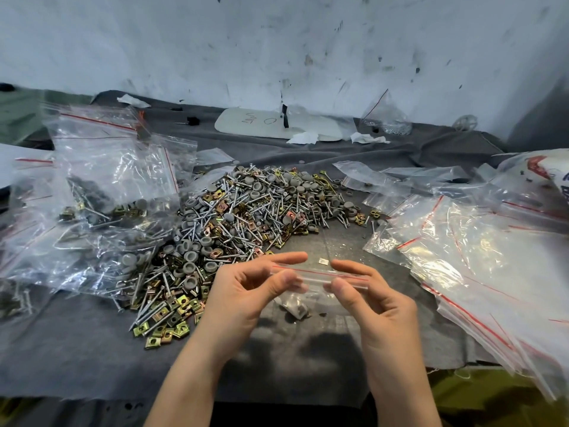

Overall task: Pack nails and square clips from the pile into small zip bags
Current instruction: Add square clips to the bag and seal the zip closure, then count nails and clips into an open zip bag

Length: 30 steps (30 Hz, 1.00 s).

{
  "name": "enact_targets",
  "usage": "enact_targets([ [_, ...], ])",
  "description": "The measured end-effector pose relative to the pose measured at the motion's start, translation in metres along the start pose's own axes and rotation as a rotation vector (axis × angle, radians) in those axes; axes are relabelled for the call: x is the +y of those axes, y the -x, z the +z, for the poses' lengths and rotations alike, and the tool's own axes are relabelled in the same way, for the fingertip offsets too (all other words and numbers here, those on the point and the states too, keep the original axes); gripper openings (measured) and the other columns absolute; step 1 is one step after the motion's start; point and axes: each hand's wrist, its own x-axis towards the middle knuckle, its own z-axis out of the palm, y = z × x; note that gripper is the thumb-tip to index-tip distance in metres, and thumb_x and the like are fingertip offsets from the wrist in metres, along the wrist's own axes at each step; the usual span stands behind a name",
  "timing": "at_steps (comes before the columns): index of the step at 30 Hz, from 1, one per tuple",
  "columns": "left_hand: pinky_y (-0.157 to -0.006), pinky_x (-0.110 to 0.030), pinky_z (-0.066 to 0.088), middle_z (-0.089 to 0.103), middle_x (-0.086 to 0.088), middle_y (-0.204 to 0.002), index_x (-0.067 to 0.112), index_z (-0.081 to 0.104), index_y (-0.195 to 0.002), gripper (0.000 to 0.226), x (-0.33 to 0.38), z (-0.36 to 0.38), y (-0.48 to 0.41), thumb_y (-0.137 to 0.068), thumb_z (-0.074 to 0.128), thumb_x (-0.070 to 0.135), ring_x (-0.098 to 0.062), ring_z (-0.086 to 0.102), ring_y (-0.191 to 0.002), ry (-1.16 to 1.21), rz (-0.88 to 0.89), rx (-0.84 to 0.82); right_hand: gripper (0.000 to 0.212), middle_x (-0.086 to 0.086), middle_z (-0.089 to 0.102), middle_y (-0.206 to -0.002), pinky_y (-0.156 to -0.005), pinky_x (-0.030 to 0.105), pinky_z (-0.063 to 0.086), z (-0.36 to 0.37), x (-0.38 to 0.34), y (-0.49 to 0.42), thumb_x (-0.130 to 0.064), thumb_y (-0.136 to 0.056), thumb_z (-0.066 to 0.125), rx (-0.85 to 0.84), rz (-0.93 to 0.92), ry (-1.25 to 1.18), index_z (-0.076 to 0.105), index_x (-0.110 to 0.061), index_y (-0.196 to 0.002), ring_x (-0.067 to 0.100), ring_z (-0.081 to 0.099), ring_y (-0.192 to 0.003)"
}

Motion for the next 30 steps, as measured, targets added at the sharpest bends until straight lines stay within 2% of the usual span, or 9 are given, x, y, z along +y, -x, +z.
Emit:
enact_targets([
  [4,-0.072,-0.026,0.056,0.072,-0.007,-0.109,0.006,0.075,-0.094,0.025,-0.003,0.003,0.000,-0.088,0.055,0.019,-0.027,0.073,-0.082,0.086,0.024,-0.026,0.022,-0.003,0.073,-0.098,-0.079,0.012,0.048,-0.001,-0.001,-0.002,-0.029,-0.078,0.063,0.069,-0.043,0.032,0.078,-0.013,-0.075,0.004,0.066,-0.094],
  [7,-0.076,-0.027,0.056,0.071,-0.011,-0.109,0.016,0.076,-0.097,0.031,-0.004,0.001,-0.004,-0.088,0.053,0.034,-0.026,0.072,-0.086,0.213,0.005,0.077,0.026,-0.020,0.070,-0.103,-0.082,0.005,0.042,-0.002,0.002,-0.006,-0.049,-0.072,0.076,-0.018,0.019,0.158,0.076,-0.034,-0.093,-0.012,0.059,-0.100],
  [9,-0.080,-0.028,0.055,0.070,-0.011,-0.111,0.024,0.074,-0.102,0.031,-0.006,-0.001,-0.006,-0.089,0.050,0.039,-0.024,0.070,-0.095,0.243,0.003,0.127,0.035,-0.020,0.069,-0.106,-0.083,0.003,0.041,0.000,0.017,-0.006,-0.034,-0.070,0.083,-0.097,0.084,0.277,0.071,-0.038,-0.102,-0.012,0.058,-0.102],
  [13,-0.088,-0.018,0.049,0.069,0.000,-0.116,0.025,0.060,-0.125,0.043,-0.016,0.004,-0.003,-0.084,0.069,0.031,-0.009,0.064,-0.108,-0.089,-0.019,0.018,0.029,-0.003,0.073,-0.083,-0.075,0.011,0.044,0.005,0.035,-0.008,0.000,-0.077,0.073,-0.033,0.005,0.363,0.072,-0.029,-0.079,0.000,0.063,-0.079],
  [17,-0.085,-0.019,0.048,0.071,0.003,-0.103,0.018,0.071,-0.102,0.021,-0.025,0.013,-0.006,-0.089,0.062,0.004,-0.001,0.064,-0.094,-0.435,0.013,-0.028,0.023,-0.015,0.072,-0.073,-0.065,0.002,0.043,0.006,0.037,-0.009,0.004,-0.080,0.067,0.037,-0.002,0.232,0.071,-0.018,-0.077,-0.011,0.061,-0.066],
  [20,-0.075,-0.030,0.057,0.072,-0.006,-0.095,0.013,0.071,-0.098,0.019,-0.010,0.010,-0.013,-0.095,0.052,0.008,-0.012,0.069,-0.083,-0.359,-0.049,0.021,0.017,-0.013,0.074,-0.077,-0.066,0.004,0.047,0.005,0.038,-0.008,0.001,-0.082,0.066,0.079,0.044,0.145,0.071,-0.012,-0.090,-0.009,0.064,-0.071],
  [25,-0.058,-0.045,0.059,0.073,0.004,-0.085,0.034,0.070,-0.081,0.019,0.058,-0.023,-0.041,-0.084,0.052,0.038,-0.020,0.071,-0.071,-0.309,0.039,0.290,0.017,0.001,0.074,-0.085,-0.075,0.024,0.056,-0.004,0.044,-0.010,-0.012,-0.090,0.059,0.167,0.072,0.131,0.071,-0.023,-0.094,0.009,0.069,-0.080],
  [28,-0.043,-0.029,0.053,0.071,0.004,-0.080,0.021,0.067,-0.094,0.018,0.098,-0.072,-0.072,-0.097,0.051,0.030,-0.009,0.067,-0.055,-0.352,0.166,0.473,0.026,0.000,0.074,-0.087,-0.065,0.014,0.054,-0.008,0.046,-0.013,-0.009,-0.096,0.050,0.255,0.094,0.015,0.071,-0.024,-0.092,0.004,0.068,-0.080],
  [30,-0.051,-0.035,0.057,0.070,-0.006,-0.098,0.020,0.058,-0.114,0.018,0.119,-0.107,-0.097,-0.100,0.049,0.027,-0.017,0.071,-0.069,-0.403,0.286,0.622,0.033,-0.003,0.074,-0.091,-0.076,0.017,0.055,-0.011,0.047,-0.014,-0.002,-0.098,0.046,0.292,0.092,-0.007,0.070,-0.024,-0.093,0.006,0.068,-0.091],
])
